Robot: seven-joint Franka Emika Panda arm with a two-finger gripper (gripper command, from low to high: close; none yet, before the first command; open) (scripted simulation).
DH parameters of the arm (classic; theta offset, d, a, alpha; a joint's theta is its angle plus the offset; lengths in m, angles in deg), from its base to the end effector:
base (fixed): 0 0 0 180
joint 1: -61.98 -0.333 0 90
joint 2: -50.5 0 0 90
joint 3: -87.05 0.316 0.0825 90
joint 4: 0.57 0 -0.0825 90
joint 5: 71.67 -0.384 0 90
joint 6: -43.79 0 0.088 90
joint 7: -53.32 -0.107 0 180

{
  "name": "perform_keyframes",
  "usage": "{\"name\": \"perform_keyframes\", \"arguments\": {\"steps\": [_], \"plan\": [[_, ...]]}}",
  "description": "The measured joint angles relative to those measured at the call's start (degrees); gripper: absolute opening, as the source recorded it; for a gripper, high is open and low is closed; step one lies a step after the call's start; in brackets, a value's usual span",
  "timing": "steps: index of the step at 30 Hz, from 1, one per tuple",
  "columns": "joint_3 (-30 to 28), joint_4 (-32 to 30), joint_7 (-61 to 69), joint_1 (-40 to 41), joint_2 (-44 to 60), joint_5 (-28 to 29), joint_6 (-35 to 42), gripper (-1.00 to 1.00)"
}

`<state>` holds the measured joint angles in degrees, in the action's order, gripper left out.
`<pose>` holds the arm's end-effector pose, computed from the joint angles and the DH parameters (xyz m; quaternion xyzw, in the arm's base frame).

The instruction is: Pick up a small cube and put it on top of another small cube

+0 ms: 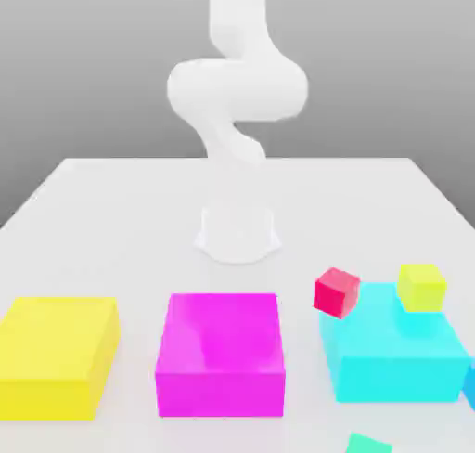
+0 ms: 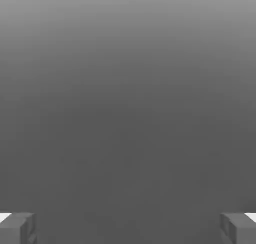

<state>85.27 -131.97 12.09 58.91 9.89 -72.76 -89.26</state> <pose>0.3792 0.0046 0.6836 -0.8753 0.3220 -0.3286 0.1489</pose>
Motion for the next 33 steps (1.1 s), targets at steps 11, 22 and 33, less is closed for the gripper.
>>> {"name": "perform_keyframes", "arguments": {"steps": [11, 22, 33], "plan": [[-5.4, 1.7, 21.8, -10.7, 23.3, -6.7, -5.5, 0.00], [-4.3, 3.3, 41.0, -15.5, 45.9, -10.0, -11.2, 0.00], [-2.6, 5.1, 50.5, -17.2, 67.2, -3.4, -19.9, 0.00]]}}
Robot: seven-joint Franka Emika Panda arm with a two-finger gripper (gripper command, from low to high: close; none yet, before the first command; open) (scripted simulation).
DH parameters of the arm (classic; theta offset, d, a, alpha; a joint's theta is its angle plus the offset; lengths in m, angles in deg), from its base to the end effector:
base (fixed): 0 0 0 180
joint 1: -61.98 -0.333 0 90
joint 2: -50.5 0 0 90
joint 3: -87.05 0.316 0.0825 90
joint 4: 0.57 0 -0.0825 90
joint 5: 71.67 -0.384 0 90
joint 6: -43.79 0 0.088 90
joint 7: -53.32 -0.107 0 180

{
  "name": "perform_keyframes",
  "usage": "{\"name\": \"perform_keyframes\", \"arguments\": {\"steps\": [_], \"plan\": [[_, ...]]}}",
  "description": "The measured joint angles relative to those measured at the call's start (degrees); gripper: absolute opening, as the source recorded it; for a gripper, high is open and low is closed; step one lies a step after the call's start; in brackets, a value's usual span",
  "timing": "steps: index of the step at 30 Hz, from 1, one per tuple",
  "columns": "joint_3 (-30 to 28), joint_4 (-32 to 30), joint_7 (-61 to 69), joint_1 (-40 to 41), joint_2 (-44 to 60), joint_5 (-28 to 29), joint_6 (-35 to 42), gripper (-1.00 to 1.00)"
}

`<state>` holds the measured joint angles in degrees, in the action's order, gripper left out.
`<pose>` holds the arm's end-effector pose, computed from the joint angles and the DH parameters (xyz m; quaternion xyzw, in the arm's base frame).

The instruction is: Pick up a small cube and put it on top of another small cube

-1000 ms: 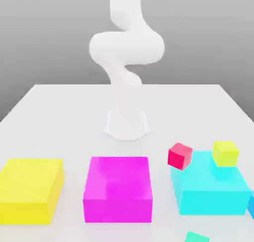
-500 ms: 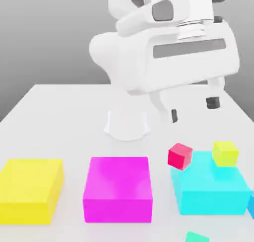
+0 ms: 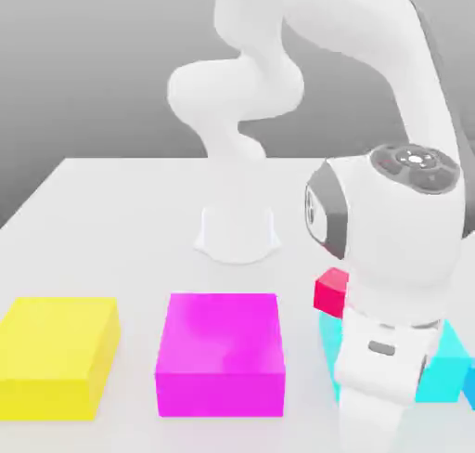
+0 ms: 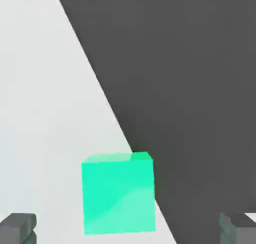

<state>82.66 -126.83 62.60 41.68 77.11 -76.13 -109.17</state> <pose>0.5320 0.1480 0.1684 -0.9821 -0.1881 -0.0019 0.0007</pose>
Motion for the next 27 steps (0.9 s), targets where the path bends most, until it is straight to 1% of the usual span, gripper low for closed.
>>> {"name": "perform_keyframes", "arguments": {"steps": [1, 2, 9, 13, 20, 24, 25, 27], "plan": [[0.2, 0.4, 0.3, 0.2, 2.1, -0.2, -1.6, 0.00], [0.5, 0.9, 0.5, 0.4, 4.2, -0.4, -3.1, -1.00], [0.6, 1.0, 0.5, 0.4, 4.6, -0.4, -3.4, -1.00], [-0.1, -0.6, -0.1, -0.4, -2.3, 0.6, 2.0, -1.00], [8.7, -4.4, -1.7, -12.6, -10.9, 5.9, 6.9, -1.00], [9.2, -4.5, -2.9, -15.2, -5.4, 8.0, 1.2, -1.00], [9.1, -4.4, -3.0, -15.4, -4.4, 8.3, 0.2, 1.00], [9.1, -4.4, -3.0, -15.4, -4.4, 8.3, 0.2, 1.00]]}}
